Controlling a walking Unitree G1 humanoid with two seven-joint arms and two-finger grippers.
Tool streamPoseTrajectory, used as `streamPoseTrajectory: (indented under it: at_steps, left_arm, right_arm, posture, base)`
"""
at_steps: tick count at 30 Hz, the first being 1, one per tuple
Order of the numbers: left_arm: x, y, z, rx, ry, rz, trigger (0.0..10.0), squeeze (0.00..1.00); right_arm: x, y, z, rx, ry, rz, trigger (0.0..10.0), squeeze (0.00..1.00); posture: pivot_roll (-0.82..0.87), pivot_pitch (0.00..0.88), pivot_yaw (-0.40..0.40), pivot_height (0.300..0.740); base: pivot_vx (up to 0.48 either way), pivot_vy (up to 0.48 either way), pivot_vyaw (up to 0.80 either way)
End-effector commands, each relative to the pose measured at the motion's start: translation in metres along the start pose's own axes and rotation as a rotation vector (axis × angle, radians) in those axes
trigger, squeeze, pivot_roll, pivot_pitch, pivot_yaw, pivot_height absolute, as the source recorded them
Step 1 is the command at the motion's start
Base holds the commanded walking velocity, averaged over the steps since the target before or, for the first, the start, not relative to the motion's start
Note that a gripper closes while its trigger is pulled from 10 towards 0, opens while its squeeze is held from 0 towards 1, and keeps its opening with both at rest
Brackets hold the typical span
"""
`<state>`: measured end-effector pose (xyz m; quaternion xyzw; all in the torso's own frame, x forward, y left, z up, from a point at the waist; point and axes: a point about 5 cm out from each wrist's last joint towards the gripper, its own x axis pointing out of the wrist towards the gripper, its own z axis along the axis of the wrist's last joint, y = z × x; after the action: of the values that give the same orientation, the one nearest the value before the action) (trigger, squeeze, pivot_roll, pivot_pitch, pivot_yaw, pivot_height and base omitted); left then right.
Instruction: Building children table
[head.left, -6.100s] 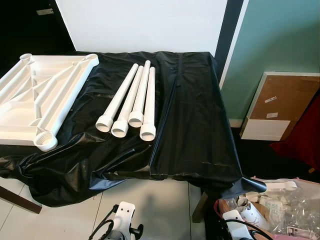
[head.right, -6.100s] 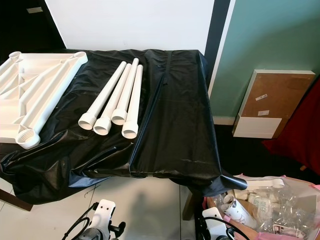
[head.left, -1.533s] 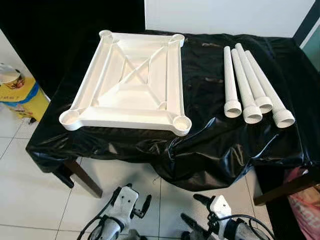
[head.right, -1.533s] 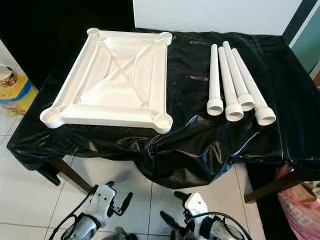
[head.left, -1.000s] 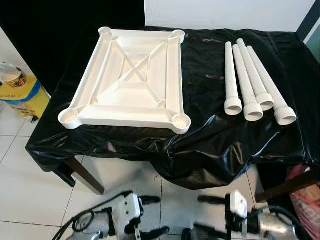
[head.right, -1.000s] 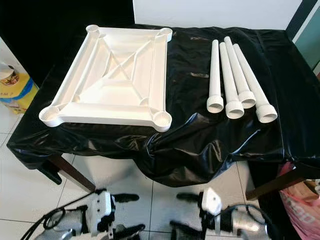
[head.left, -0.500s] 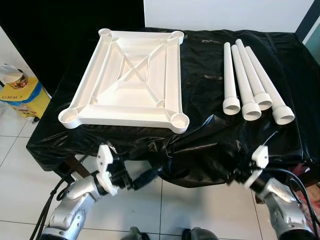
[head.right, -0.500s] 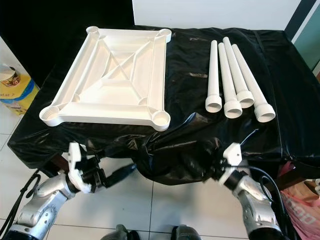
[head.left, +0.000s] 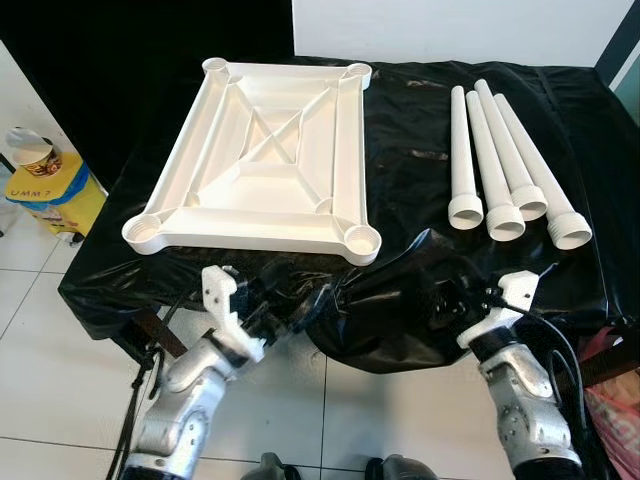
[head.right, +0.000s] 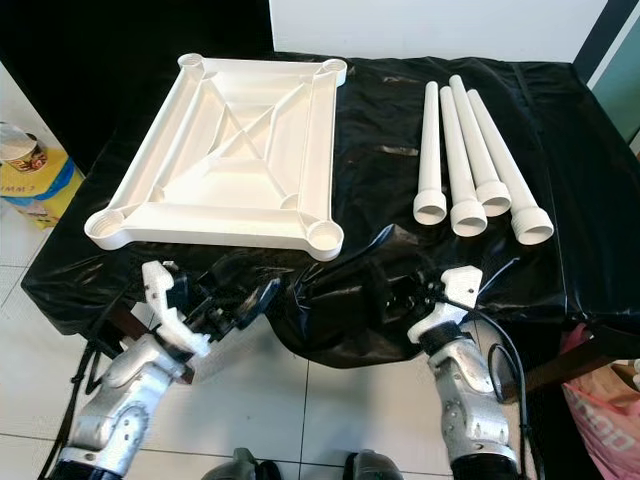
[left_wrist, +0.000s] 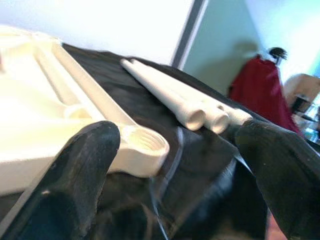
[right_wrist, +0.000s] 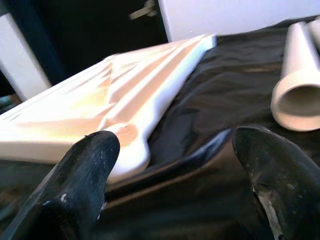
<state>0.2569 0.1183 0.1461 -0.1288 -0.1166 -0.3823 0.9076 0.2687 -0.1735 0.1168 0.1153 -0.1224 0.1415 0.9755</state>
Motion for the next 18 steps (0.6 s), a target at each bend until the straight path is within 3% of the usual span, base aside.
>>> streamPoseTrajectory:
  at_steps: [1,3,4,6,7,9,11,13,18]
  left_arm:
    - [-0.002,0.003,-0.005,0.006,0.033,0.038,10.0,0.00]
    - [0.007,0.021,-0.009,0.044,0.084,0.204,10.0,0.00]
    - [0.007,0.021,-0.009,0.044,0.084,0.204,10.0,0.00]
    - [0.010,0.036,-0.010,0.065,0.105,0.362,10.0,0.00]
    - [0.010,0.036,-0.010,0.065,0.105,0.362,10.0,0.00]
    - [0.008,0.045,-0.009,0.133,0.099,0.505,10.0,0.00]
    - [0.007,0.047,-0.008,0.170,0.109,0.532,10.0,0.00]
    - [0.008,0.049,-0.005,0.261,0.116,0.562,10.0,0.00]
    - [0.011,0.057,0.000,0.255,0.117,0.630,10.0,0.00]
  right_arm:
    - [-0.001,-0.003,0.001,-0.008,0.002,-0.037,10.0,0.00]
    - [0.006,-0.001,0.005,-0.072,-0.014,-0.110,10.0,0.00]
    - [0.006,-0.001,0.005,-0.072,-0.014,-0.110,10.0,0.00]
    - [0.010,0.001,0.008,-0.130,-0.023,-0.187,10.0,0.00]
    - [0.010,0.001,0.008,-0.130,-0.023,-0.187,10.0,0.00]
    - [0.016,0.011,0.003,-0.183,0.048,-0.221,10.0,0.00]
    - [0.017,0.015,0.001,-0.196,0.066,-0.201,10.0,0.00]
    - [0.019,0.022,0.002,-0.284,0.071,-0.165,10.0,0.00]
    - [0.021,0.017,0.010,-0.254,0.030,-0.194,10.0,0.00]
  posture:
    - [-0.06,0.074,0.024,0.740]
    - [-0.06,0.068,0.028,0.740]
    - [-0.06,0.068,0.028,0.740]
    - [-0.06,0.068,0.029,0.740]
    - [-0.06,0.068,0.029,0.740]
    - [-0.06,0.069,0.032,0.740]
    - [-0.06,0.069,0.033,0.740]
    - [-0.06,0.070,0.034,0.740]
    - [-0.06,0.072,0.030,0.740]
  base:
    - [0.000,0.000,0.00]
    - [0.000,0.000,0.00]
    - [0.000,0.000,0.00]
    - [0.000,0.000,0.00]
    - [0.000,0.000,0.00]
    - [0.000,0.000,0.00]
    - [0.000,0.000,0.00]
    - [0.000,0.000,0.00]
    - [0.000,0.000,0.00]
